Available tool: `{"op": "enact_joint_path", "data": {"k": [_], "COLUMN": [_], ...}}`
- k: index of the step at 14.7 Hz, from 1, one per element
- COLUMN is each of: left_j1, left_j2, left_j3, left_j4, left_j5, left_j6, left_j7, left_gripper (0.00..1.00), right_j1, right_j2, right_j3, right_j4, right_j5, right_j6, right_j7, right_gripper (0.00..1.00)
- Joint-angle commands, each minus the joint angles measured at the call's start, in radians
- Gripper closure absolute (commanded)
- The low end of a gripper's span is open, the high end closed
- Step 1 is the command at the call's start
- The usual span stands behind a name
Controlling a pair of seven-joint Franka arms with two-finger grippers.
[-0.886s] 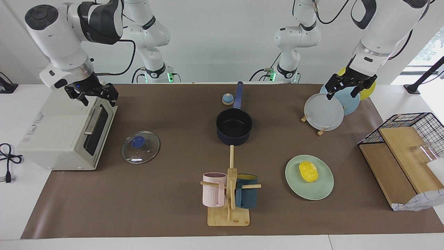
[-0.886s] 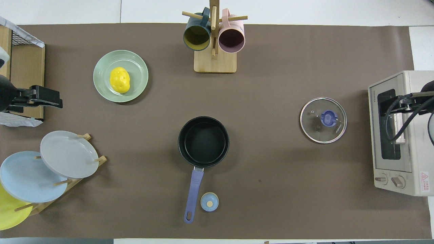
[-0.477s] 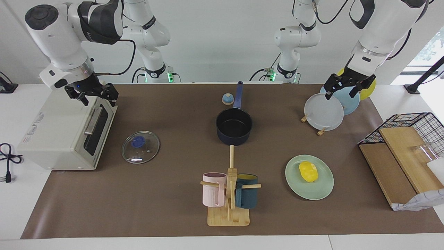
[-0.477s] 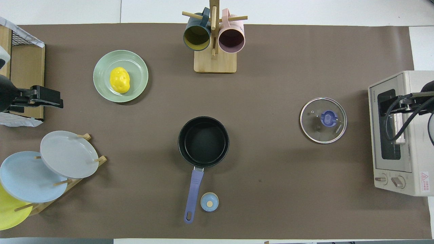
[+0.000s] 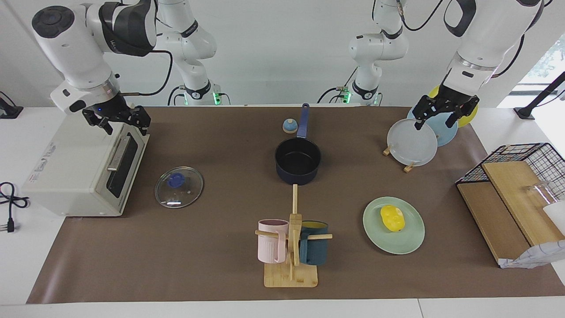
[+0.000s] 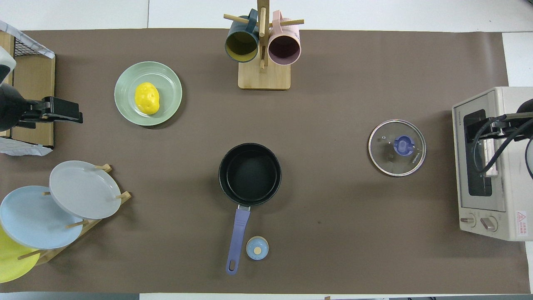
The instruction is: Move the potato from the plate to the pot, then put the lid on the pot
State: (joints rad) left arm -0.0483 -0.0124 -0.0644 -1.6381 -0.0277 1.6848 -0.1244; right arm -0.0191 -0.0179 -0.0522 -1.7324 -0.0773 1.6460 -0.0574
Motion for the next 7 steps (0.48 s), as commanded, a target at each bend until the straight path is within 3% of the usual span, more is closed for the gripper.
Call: {"op": "enact_joint_path", "data": {"k": [1,4,7], "left_j1": [-0.012,-0.033,-0.033], "left_j2": [0.187,0.394,0.510], "left_j3": [0.008,0.008,0.006], "left_j4": [0.131,0.247,0.248], "left_j5": [-0.023,-0.021,-0.017], "left_j6": [0.012,0.086,0.203], "left_j7": [-0.003,-0.001,0.003], "left_gripper": [0.00,0.00,0.00], "right_j1": [-0.005,-0.005,-0.005], "right_j2": [-0.007,-0.007,-0.007], "right_j3": [0.002,0.002,0.002], "right_j4": [-0.002,-0.002,-0.001], "right_j5": [0.019,0.019,0.019], "right_j6": [-0.011,-0.009,-0.011], "right_j7": [0.013,0.013,0.013], "right_gripper": [0.00,0.00,0.00]}}
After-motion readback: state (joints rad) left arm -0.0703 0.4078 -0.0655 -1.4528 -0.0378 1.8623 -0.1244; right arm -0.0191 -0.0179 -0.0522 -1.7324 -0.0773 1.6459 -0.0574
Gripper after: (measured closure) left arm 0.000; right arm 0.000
